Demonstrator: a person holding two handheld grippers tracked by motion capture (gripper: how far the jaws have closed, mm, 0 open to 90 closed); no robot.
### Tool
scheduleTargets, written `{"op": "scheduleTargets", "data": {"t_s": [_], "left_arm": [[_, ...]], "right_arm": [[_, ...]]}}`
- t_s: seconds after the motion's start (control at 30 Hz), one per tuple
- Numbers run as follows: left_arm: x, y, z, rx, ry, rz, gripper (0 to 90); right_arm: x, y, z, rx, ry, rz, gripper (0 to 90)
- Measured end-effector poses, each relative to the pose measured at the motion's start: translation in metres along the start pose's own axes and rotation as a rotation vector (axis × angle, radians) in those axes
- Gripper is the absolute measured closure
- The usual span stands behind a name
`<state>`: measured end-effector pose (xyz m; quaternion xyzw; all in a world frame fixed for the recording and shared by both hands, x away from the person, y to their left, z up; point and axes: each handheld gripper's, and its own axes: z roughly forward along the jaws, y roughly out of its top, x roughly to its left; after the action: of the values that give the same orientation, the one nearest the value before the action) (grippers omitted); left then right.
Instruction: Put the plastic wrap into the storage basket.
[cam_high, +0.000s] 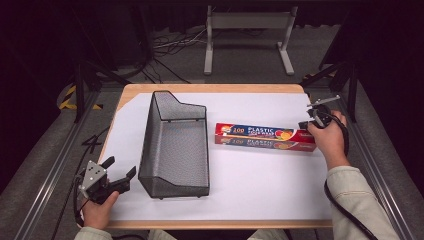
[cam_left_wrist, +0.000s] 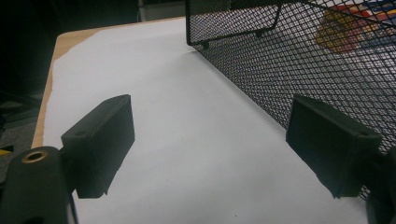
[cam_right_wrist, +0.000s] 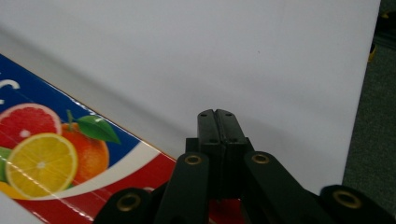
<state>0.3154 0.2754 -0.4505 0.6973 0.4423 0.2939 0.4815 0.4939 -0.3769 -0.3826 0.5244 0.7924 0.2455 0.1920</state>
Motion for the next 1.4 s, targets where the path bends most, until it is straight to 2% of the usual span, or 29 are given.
{"op": "scheduleTargets", "data": {"t_s": [0.1,0.27,0.43,0.63,0.7,0.73,0.8,1.0,1.2,1.4], "left_arm": [[0.000,-0.001,0.000,0.003,0.001,0.000,16.0],[0.000,-0.001,0.000,0.005,-0.002,0.004,15.9],[0.000,0.000,0.001,0.001,-0.003,-0.001,15.9],[0.000,0.002,0.002,-0.008,-0.007,0.000,15.8],[0.001,0.003,0.002,-0.009,-0.007,0.004,15.8],[0.000,0.003,0.002,-0.009,-0.007,0.004,15.8],[0.000,0.004,0.003,-0.017,-0.004,0.003,15.8],[0.002,0.007,0.004,-0.030,0.016,-0.001,15.8],[0.000,0.010,0.006,-0.033,0.018,0.002,15.8],[-0.001,0.012,0.010,-0.034,0.013,0.006,15.9]], "right_arm": [[-0.006,-0.001,0.002,0.034,-0.008,0.012,90.0],[-0.010,-0.003,0.003,0.053,-0.004,0.029,90.0],[-0.008,-0.001,0.001,0.100,0.005,0.017,90.0],[-0.008,-0.007,0.002,0.187,0.061,0.038,90.0],[-0.007,-0.009,0.002,0.197,0.070,0.040,90.0],[-0.004,-0.015,0.002,0.216,0.082,0.042,90.0],[-0.003,-0.017,-0.001,0.200,0.081,0.038,90.0],[0.006,-0.036,-0.014,0.214,0.144,0.035,90.0],[0.030,-0.054,-0.030,0.262,0.167,-0.026,90.0],[0.056,-0.076,-0.045,0.286,0.242,-0.075,90.0]]}}
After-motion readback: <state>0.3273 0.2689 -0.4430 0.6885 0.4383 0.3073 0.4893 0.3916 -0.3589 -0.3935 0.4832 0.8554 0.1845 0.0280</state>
